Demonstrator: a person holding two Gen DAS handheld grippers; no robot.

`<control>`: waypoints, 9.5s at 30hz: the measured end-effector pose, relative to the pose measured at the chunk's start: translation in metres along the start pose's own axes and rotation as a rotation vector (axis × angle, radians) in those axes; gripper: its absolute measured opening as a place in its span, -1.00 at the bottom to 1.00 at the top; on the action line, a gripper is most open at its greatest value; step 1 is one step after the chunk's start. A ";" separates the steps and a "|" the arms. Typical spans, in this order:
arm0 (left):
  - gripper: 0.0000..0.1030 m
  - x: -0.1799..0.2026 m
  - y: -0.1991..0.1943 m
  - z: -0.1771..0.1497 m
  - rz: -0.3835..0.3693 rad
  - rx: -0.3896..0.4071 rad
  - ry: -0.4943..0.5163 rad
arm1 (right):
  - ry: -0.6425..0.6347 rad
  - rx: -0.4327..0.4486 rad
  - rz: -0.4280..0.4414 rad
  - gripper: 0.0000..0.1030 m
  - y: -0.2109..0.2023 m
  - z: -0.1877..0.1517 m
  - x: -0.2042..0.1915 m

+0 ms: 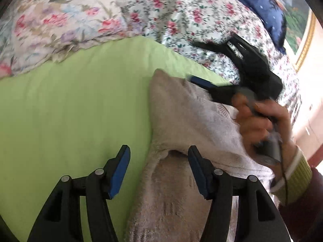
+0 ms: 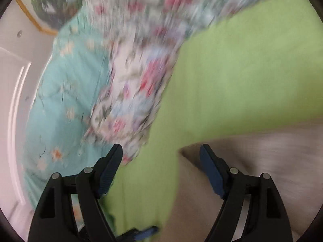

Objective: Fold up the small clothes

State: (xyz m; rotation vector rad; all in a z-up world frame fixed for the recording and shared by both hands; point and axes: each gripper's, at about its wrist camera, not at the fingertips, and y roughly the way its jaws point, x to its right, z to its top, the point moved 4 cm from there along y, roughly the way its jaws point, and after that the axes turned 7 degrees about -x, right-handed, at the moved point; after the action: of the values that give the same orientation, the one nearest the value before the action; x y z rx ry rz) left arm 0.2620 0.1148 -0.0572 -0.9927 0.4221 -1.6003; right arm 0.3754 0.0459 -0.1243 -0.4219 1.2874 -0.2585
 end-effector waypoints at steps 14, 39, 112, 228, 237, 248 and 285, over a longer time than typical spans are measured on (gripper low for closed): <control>0.20 0.005 0.064 0.066 0.117 -0.126 0.045 | 0.194 0.345 -0.722 0.30 -0.310 -0.161 0.103; 0.24 0.012 0.091 0.061 0.245 -0.120 0.153 | 0.048 0.351 -0.800 -0.40 -0.281 -0.186 0.059; -0.88 0.012 -0.225 -0.192 -0.346 -0.054 0.207 | -0.080 0.366 -0.268 -0.83 -0.370 -0.484 -0.044; -0.86 0.067 -0.011 -0.009 -0.069 0.001 -0.019 | 0.045 0.273 -0.629 -0.03 -0.287 -0.274 0.028; -0.86 0.198 -0.009 -0.035 -0.165 -0.007 0.293 | 0.072 0.241 -0.425 -0.02 -0.302 -0.211 0.034; -0.86 0.240 0.028 -0.078 -0.162 -0.101 0.404 | 0.129 0.059 -0.277 0.49 -0.227 -0.138 0.066; -0.30 0.380 0.092 -0.136 -0.326 -0.301 0.568 | 0.108 0.233 -0.555 -0.54 -0.354 -0.147 0.149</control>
State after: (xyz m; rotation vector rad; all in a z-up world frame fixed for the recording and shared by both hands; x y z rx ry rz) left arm 0.2152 -0.2966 -0.0616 -0.8411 0.9480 -2.1631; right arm 0.2901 -0.3564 -0.1293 -0.5646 1.2065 -0.8999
